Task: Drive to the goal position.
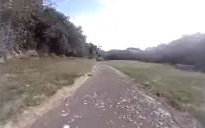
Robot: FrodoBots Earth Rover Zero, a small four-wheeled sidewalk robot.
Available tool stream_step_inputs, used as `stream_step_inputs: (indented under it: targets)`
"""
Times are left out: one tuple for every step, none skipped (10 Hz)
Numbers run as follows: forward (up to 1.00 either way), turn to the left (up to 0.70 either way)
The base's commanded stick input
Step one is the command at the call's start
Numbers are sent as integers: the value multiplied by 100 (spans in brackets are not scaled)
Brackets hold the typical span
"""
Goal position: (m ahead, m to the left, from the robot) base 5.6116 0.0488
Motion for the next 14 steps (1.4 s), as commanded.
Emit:
stream_step_inputs:
  targets:
    - [100, 0]
    - [100, 0]
    - [100, 0]
    - [100, 0]
    - [100, 0]
    - [100, 0]
    - [100, 0]
    - [100, 0]
    - [100, 0]
    - [100, -2]
    - [100, -5]
    - [100, -18]
    - [100, -32]
    - [100, 2]
